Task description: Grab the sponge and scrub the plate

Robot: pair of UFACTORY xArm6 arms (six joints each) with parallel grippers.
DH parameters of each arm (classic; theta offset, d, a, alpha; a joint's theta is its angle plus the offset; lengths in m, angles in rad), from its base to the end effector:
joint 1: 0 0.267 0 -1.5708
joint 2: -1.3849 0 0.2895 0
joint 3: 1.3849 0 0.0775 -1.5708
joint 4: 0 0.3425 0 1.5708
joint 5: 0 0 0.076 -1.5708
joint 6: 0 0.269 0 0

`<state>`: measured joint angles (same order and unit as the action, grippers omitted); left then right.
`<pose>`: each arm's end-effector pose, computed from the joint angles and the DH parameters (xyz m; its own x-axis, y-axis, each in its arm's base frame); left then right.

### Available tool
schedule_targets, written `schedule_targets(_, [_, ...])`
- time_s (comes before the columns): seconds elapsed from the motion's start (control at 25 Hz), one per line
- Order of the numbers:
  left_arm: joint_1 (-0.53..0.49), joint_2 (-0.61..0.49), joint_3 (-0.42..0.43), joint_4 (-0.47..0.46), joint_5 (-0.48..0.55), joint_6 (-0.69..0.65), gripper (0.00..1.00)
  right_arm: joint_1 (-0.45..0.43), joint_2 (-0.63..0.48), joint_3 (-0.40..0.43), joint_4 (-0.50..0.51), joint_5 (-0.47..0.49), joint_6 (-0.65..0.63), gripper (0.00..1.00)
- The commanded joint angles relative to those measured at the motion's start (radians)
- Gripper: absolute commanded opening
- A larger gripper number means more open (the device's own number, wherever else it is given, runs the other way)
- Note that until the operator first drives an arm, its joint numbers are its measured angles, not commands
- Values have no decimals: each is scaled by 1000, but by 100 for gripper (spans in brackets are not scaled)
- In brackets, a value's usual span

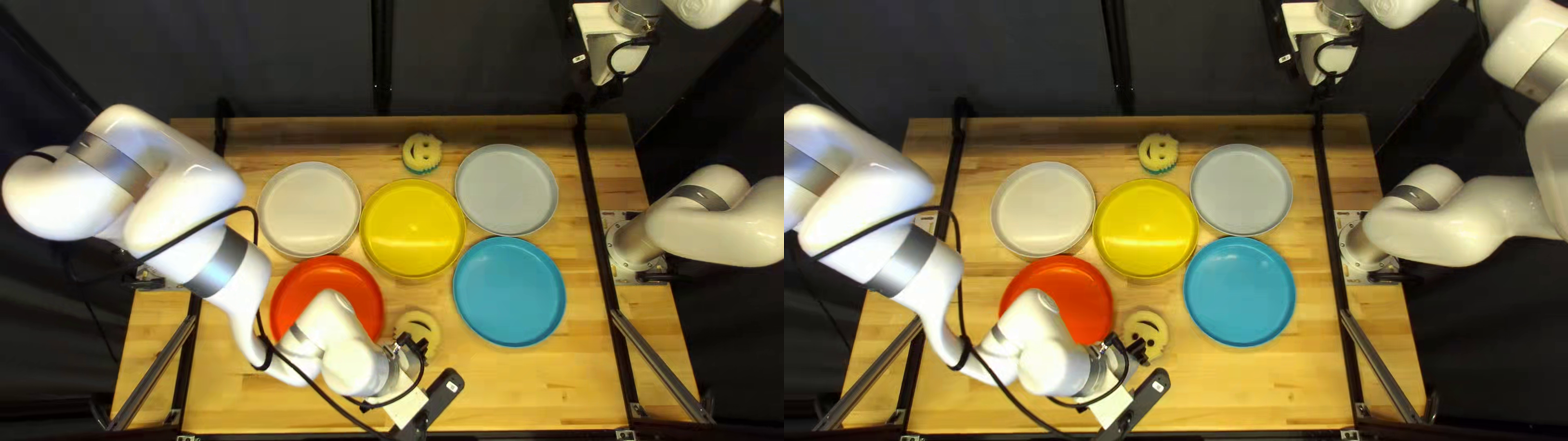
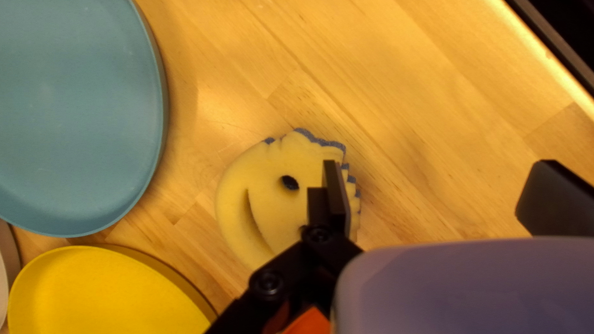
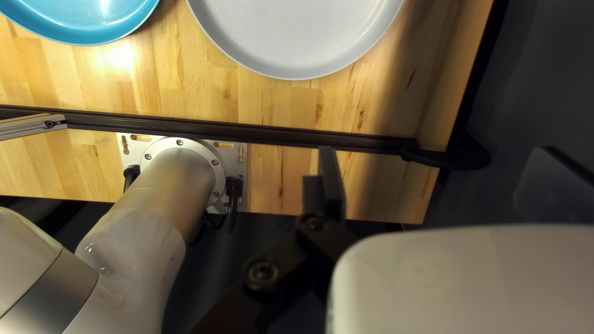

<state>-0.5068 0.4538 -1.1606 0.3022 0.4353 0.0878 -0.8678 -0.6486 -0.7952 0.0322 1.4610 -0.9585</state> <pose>0.5319 -0.2802 0.0517 0.6234 -0.7493 0.2236 -0.7187 -0.6617 -0.2137 0.1950 -0.2172 0.2894 0.9961 0.0865 0.0162 0.0870 -0.9957 -0.0325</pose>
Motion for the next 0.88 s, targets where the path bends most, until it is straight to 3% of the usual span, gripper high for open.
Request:
schedule_targets(0.04, [27,-12,49,5,-36,16,100,0,0,0,0,0,0,100])
schedule_targets(0.88, [47,-44,117,-33,-80,48,100,0,0,0,0,0,0,100])
